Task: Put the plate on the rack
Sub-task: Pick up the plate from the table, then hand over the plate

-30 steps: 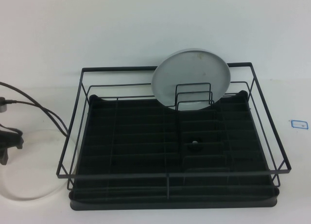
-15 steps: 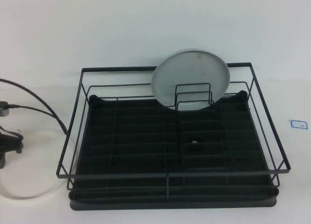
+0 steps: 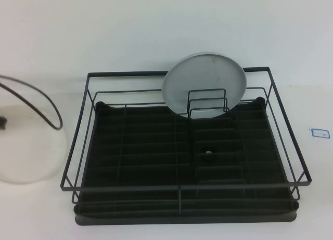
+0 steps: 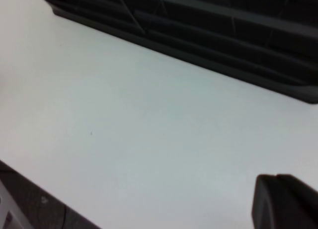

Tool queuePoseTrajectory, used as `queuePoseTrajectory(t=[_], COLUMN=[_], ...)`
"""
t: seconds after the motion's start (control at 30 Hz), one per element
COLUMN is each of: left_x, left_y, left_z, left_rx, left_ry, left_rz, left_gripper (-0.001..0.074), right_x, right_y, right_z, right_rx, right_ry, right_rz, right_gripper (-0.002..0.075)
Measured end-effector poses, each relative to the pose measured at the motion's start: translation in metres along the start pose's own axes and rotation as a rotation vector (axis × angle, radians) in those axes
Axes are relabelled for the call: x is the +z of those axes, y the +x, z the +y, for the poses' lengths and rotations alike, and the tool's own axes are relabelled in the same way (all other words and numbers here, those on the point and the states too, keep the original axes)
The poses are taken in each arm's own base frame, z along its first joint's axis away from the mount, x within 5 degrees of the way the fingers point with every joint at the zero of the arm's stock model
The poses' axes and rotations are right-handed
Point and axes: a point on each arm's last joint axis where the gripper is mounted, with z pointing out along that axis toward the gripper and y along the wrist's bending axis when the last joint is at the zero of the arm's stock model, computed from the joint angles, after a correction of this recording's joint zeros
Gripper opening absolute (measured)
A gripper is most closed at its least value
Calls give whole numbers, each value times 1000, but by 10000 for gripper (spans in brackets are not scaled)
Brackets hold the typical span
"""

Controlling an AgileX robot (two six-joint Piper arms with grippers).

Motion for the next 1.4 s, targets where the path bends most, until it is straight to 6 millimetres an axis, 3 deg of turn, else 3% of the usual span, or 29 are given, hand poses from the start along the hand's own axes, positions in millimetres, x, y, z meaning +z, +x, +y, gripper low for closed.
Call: queuePoseTrajectory(t=[0.27, 0.63, 0.8, 0.93, 1.13, 1.2, 1.4], left_x=[-62, -154, -182, -189, -178, -173, -158], left_y=[-20, -20, -19, -21, -16, -11, 7], left_z=[11, 8, -3, -20, -62, -78, -125], left_rx=[-39, -59, -67, -76, -8, 6, 45], left_ry=[2, 121, 274, 479, 705, 763, 920], left_rz=[-104, -397, -508, -534, -549, -537, -533], left_gripper=[6, 6, 6, 6, 6, 6, 6], right_x=[0, -2, -5, -8, 2, 7, 21], right_y=[-6, -20, -28, -37, -58, -66, -90], right_z=[-4, -1, 11, 20, 17, 13, -6], right_rx=[0, 35, -32, -88, -27, -37, 2], right_ry=[40, 2, -116, -236, -409, -454, -486], right_rz=[-66, -217, -316, -406, -458, -489, -618], right_gripper=[18, 18, 18, 18, 63, 134, 470])
